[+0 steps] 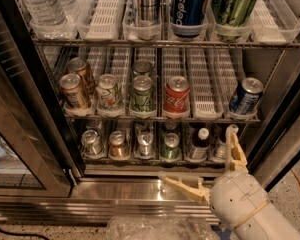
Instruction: Pick coke can from middle shelf of fridge
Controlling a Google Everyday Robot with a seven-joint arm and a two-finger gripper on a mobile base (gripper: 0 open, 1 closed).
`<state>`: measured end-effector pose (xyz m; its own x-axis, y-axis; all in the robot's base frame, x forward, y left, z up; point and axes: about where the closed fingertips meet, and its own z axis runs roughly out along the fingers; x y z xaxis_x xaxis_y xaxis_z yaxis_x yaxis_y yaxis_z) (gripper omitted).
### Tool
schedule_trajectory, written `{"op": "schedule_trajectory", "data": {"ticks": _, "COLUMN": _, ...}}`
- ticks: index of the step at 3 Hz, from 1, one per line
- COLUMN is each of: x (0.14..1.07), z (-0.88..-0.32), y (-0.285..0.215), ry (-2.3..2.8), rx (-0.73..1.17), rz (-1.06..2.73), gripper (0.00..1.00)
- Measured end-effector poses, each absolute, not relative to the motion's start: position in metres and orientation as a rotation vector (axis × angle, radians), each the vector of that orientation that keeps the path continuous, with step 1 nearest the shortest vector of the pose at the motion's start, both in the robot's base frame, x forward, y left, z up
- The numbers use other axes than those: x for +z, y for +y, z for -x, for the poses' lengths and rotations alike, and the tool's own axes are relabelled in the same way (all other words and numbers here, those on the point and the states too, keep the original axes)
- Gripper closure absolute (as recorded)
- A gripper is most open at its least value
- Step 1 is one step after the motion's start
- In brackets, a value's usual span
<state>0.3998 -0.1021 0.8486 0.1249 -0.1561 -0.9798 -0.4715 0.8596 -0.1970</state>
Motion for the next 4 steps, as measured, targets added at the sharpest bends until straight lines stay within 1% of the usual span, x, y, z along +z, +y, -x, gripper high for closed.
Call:
{"op": "schedule_trajectory", "data": {"ticks": 1, "x": 0.851, "z": -0.398, "y": -0.120, "ry": 1.492, "rx": 0.277, "rz": 0.416, "gripper": 0.00}}
{"op": "schedule_trajectory", "data": {"ticks": 2, "x": 0.857, "z": -0.388, "y": -0.151, "ry": 1.541, "rx": 0.281, "rz": 0.266, "gripper": 0.00}}
{"op": "schedule_trajectory", "data": {"ticks": 3, "x": 0.857, "z": -0.386, "y": -0.156, "ry": 1.544, "rx": 0.271, "rz": 0.252, "gripper": 0.00}}
{"op": "schedule_trajectory", "data": {"ticks": 4, "x": 0.853, "z": -0.388, "y": -0.148, "ry": 1.534, "rx": 0.277, "rz": 0.287, "gripper": 0.00}}
